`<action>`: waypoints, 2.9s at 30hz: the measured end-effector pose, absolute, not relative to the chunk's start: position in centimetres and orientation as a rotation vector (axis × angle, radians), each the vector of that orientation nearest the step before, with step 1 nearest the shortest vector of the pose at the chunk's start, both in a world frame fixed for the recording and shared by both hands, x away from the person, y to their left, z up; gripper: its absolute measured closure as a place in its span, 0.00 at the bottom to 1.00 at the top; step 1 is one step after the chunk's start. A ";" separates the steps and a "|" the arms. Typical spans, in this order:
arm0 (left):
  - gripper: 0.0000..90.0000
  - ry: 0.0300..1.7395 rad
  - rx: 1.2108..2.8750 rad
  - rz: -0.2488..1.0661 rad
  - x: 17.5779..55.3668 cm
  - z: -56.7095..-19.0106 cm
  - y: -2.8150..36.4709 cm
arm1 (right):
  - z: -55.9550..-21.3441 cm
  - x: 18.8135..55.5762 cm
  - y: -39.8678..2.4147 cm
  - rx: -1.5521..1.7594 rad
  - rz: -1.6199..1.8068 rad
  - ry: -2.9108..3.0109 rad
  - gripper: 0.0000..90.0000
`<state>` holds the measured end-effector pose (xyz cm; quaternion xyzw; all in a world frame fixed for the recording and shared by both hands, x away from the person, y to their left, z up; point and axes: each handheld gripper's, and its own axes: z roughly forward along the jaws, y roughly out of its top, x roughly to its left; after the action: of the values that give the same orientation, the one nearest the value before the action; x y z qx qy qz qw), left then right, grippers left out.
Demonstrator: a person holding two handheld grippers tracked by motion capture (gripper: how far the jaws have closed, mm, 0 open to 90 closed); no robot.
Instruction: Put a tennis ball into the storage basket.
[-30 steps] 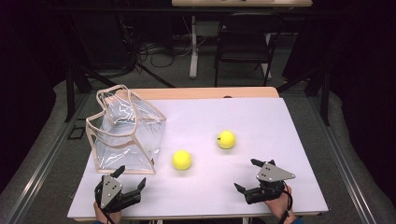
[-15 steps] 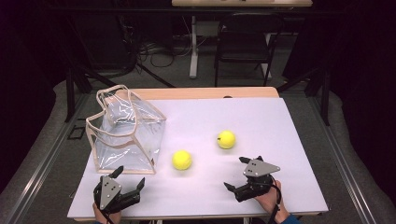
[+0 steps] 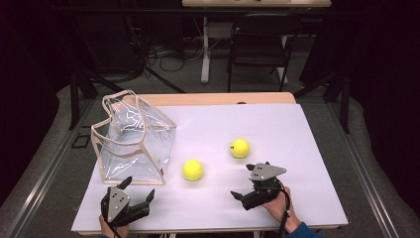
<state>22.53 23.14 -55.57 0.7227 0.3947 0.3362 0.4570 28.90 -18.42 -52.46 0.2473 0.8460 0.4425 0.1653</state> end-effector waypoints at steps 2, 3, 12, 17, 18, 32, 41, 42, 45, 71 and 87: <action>0.18 0.970 1.781 0.829 22.5 -55.5 23.2 | -52.5 29.0 -18.0 0.693 1.258 2.408 0.00; 0.18 0.967 1.778 0.827 22.5 -55.5 23.2 | -52.4 29.1 -17.7 0.681 1.257 2.419 0.00; 0.18 0.971 1.780 0.817 22.5 -55.5 23.3 | -52.4 30.0 -16.0 0.669 1.259 2.452 0.00; 0.18 0.970 1.781 0.812 22.6 -55.5 23.3 | -52.5 30.4 -15.4 0.662 1.256 2.466 0.00; 0.18 0.970 1.781 0.812 22.6 -55.5 23.3 | -52.5 30.4 -15.4 0.662 1.256 2.466 0.00; 0.18 0.968 1.772 0.803 22.6 -55.4 23.6 | -52.0 31.9 -12.5 0.659 1.271 2.504 0.00; 0.18 0.968 1.772 0.801 22.6 -55.4 23.6 | -51.7 32.4 -11.1 0.641 1.254 2.522 0.00; 0.18 0.970 1.773 0.800 22.7 -55.4 23.6 | -51.7 32.5 -11.0 0.651 1.249 2.522 0.00; 0.18 0.969 1.773 0.803 22.6 -55.4 23.6 | -51.6 32.9 -10.8 0.654 1.245 2.518 0.00; 0.18 0.967 1.766 0.796 22.6 -55.4 23.7 | -51.7 35.4 -6.6 0.635 1.161 2.615 0.00; 0.18 0.963 1.762 0.795 22.7 -55.4 23.6 | -53.0 37.4 -3.9 0.642 1.041 2.729 0.00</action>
<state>22.66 23.55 -55.39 0.7195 0.3933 0.3246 0.4715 37.37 -3.94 -53.01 0.2143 0.9099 0.3471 0.0757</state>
